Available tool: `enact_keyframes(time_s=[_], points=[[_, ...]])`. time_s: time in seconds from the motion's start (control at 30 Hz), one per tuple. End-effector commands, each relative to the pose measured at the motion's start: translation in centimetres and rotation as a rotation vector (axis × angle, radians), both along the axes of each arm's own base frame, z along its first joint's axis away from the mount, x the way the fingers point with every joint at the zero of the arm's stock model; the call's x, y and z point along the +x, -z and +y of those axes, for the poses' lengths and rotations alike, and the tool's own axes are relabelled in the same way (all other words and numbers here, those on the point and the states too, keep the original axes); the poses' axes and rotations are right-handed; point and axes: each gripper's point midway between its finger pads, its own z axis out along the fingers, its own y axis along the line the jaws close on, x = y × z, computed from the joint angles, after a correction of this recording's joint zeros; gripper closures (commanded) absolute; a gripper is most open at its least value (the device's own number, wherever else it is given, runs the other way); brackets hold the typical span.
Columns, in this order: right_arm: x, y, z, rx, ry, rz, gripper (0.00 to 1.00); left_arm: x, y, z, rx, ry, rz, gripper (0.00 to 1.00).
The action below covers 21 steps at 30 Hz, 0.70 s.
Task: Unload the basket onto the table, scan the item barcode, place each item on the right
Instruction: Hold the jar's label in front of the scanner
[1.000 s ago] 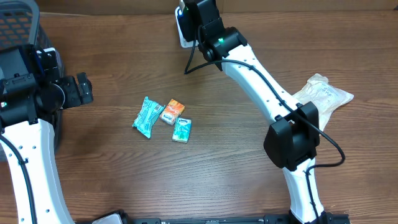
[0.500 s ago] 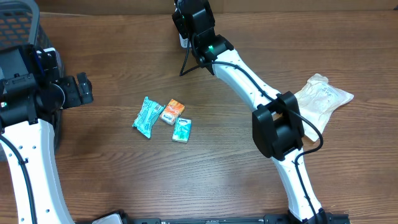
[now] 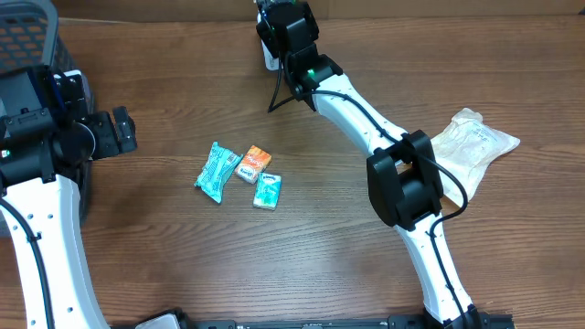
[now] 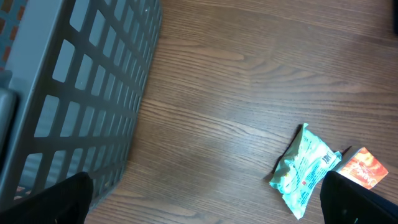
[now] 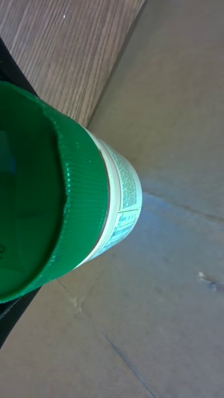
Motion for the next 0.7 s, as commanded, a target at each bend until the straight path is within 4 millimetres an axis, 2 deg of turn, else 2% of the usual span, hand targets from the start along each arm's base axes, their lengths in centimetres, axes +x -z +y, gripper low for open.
enact_keyframes(time_s=[0.0,0.13,0.33,0.5,0.67], points=[[0.8,-0.2,-0.5,0.008,0.022,-0.033,0.31,0.3,-0.1,-0.3,0.001,0.02,-0.005,0.0],[1.0,-0.5,-0.5,0.015,0.025,-0.048,0.34,0.3,-0.1,-0.3,0.001,0.02,-0.005,0.0],[1.4,-2.1,-1.3,0.009,0.085,-0.115,0.36,0.3,-0.1,-0.3,0.001,0.021,-0.005,0.01],[0.9,-3.2,-1.9,-0.011,0.097,-0.098,0.37,0.3,-0.1,-0.3,0.001,0.02,-0.005,0.0],[-0.8,-6.1,-3.1,0.002,0.123,-0.048,0.38,0.3,-0.1,-0.3,0.001,0.02,-0.005,0.0]])
